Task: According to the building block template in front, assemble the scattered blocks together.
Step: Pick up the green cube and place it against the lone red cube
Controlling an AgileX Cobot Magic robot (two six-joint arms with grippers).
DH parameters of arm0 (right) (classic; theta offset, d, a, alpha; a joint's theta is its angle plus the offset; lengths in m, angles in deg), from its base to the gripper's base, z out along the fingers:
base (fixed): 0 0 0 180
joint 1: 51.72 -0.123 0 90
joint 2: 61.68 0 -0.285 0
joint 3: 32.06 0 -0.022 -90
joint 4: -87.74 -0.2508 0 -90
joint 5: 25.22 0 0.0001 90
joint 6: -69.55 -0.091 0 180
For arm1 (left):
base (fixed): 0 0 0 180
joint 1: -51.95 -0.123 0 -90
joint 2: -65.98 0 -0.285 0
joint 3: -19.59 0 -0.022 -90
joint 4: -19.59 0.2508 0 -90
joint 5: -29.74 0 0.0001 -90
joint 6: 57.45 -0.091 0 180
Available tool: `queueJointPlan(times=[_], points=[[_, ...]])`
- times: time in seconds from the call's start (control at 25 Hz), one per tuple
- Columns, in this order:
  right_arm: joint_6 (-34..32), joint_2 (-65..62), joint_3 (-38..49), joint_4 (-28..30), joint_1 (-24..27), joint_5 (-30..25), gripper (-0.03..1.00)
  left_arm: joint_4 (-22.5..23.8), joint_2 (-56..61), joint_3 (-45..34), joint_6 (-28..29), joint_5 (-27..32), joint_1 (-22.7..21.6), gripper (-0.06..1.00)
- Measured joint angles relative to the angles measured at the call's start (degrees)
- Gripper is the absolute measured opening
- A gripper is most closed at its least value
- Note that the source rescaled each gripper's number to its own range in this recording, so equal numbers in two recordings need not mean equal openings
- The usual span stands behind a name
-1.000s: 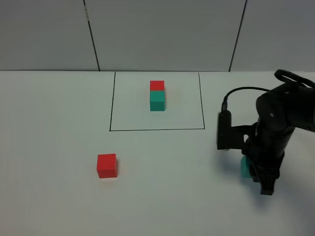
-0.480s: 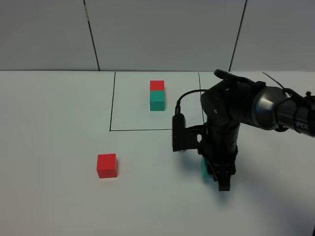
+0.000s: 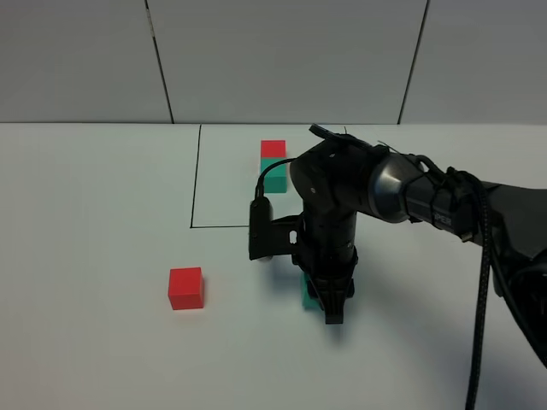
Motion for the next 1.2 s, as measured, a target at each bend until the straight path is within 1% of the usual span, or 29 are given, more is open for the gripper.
queueJointPlan(times=[0.24,0.44,0.6,0.72,0.88,1.2], points=[[-1.31,2.61,-5.79,-0.92,-2.43,-1.37,0.00,0.00,0.00,0.00,0.00,0.00,0.00,0.78],[-4.64,5.84,-11.40,-0.98,-3.95,-4.79,0.00,0.00,0.00,0.00,-0.04,0.00,0.00,0.78],[-7.04,9.01,-16.22,-0.93,-4.01,-6.52,0.00,0.00,0.00,0.00,-0.04,0.00,0.00,0.78],[-8.99,10.45,-18.61,-0.93,-4.07,-6.71,0.00,0.00,0.00,0.00,-0.04,0.00,0.00,0.77],[-10.19,11.22,-20.03,-0.97,-4.68,-6.71,0.00,0.00,0.00,0.00,-0.04,0.00,0.00,0.77],[-11.93,12.09,-20.14,-0.91,-7.07,-6.68,0.00,0.00,0.00,0.00,0.01,0.00,0.00,0.77]])
